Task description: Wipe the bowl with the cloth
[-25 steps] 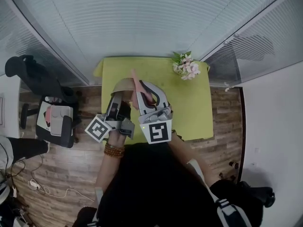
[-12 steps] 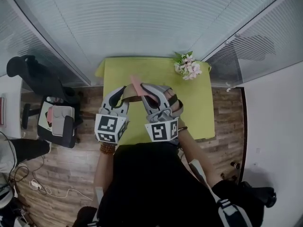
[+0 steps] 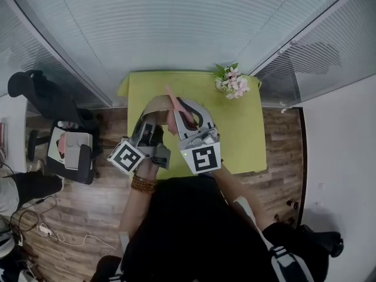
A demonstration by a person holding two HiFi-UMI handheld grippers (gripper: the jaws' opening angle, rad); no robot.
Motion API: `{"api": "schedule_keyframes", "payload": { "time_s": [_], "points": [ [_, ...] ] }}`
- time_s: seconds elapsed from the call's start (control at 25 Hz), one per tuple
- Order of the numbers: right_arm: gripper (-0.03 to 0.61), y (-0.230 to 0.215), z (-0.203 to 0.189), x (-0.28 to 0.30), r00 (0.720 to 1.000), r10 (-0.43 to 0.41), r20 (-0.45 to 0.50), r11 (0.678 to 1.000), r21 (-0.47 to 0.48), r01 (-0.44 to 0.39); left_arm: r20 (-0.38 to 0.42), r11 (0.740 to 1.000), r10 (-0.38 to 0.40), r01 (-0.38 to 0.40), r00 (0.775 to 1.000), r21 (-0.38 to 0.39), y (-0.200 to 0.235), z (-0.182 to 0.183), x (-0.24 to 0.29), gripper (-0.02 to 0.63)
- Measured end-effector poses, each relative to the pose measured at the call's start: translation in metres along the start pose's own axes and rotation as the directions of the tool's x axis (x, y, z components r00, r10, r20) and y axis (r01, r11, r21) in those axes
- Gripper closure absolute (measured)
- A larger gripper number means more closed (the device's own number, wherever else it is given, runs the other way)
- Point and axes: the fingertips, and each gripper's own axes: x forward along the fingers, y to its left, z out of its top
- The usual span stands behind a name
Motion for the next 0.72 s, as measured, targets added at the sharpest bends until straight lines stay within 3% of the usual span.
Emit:
{"api": "schedule_keyframes", "payload": {
  "time_s": [0.04, 0.08, 0.12, 0.2, 0.24, 0.28, 0.32, 0.36, 0.4, 0.44, 0.48, 0.52, 0.56, 0.64, 0.72],
  "points": [
    [0.563, -0.002, -0.004, 0.002, 1.0, 0.0, -0.012, 0.996, 0.089, 0.001, 0.019, 0.998, -0.006, 0.008, 1.0, -0.07, 0.005, -0.003, 0.0, 0.56],
    [0.56, -0.004, -0.01, 0.002, 0.999, 0.005, -0.041, 0.991, 0.133, 0.001, 0.012, 0.996, -0.017, 0.018, 1.0, -0.088, 0.007, -0.007, 0.001, 0.554],
    [0.56, -0.006, -0.016, 0.001, 0.997, 0.009, -0.072, 0.993, 0.12, 0.0, -0.029, 0.999, -0.031, 0.03, 0.999, -0.046, 0.007, -0.012, 0.003, 0.548],
    [0.563, -0.009, -0.023, -0.004, 0.992, 0.022, -0.124, 0.999, -0.038, -0.027, -0.17, 0.987, -0.038, 0.064, 0.985, 0.149, 0.001, -0.025, 0.007, 0.534],
    [0.563, -0.008, -0.027, -0.005, 0.987, 0.035, -0.155, 0.989, -0.139, -0.057, -0.232, 0.959, -0.01, 0.075, 0.973, 0.272, -0.001, -0.03, 0.008, 0.522],
    [0.565, -0.005, -0.032, -0.007, 0.981, 0.051, -0.187, 0.966, -0.241, -0.096, -0.272, 0.907, 0.045, 0.075, 0.961, 0.415, -0.002, -0.032, 0.009, 0.493],
    [0.565, -0.002, -0.038, -0.007, 0.975, 0.068, -0.212, 0.935, -0.328, -0.136, -0.289, 0.823, 0.119, 0.069, 0.95, 0.564, 0.001, -0.033, 0.01, 0.489],
    [0.564, 0.001, -0.042, -0.007, 0.97, 0.081, -0.229, 0.907, -0.387, -0.168, -0.295, 0.714, 0.197, 0.069, 0.935, 0.697, 0.005, -0.034, 0.011, 0.49],
    [0.565, 0.002, -0.046, -0.008, 0.966, 0.09, -0.241, 0.888, -0.419, -0.187, -0.301, 0.612, 0.265, 0.081, 0.916, 0.787, 0.01, -0.038, 0.012, 0.527],
    [0.565, 0.002, -0.049, -0.009, 0.964, 0.093, -0.249, 0.878, -0.436, -0.197, -0.311, 0.557, 0.309, 0.095, 0.899, 0.825, 0.015, -0.043, 0.012, 0.575],
    [0.565, 0.002, -0.051, -0.01, 0.964, 0.092, -0.251, 0.876, -0.441, -0.198, -0.326, 0.565, 0.321, 0.096, 0.889, 0.819, 0.018, -0.047, 0.013, 0.576],
    [0.565, 0.002, -0.052, -0.01, 0.965, 0.09, -0.247, 0.881, -0.431, -0.193, -0.338, 0.622, 0.308, 0.08, 0.889, 0.779, 0.02, -0.048, 0.013, 0.58],
    [0.565, 0.002, -0.052, -0.01, 0.968, 0.087, -0.237, 0.893, -0.411, -0.181, -0.339, 0.694, 0.282, 0.054, 0.898, 0.718, 0.021, -0.048, 0.013, 0.579],
    [0.563, -0.002, -0.049, -0.012, 0.976, 0.058, -0.212, 0.923, -0.362, -0.134, -0.309, 0.819, 0.216, 0.0, 0.926, 0.573, 0.02, -0.045, 0.015, 0.578],
    [0.563, -0.009, -0.042, -0.014, 0.983, 0.01, -0.185, 0.954, -0.293, -0.065, -0.255, 0.909, 0.14, -0.022, 0.957, 0.416, 0.015, -0.039, 0.018, 0.575]
  ]
}}
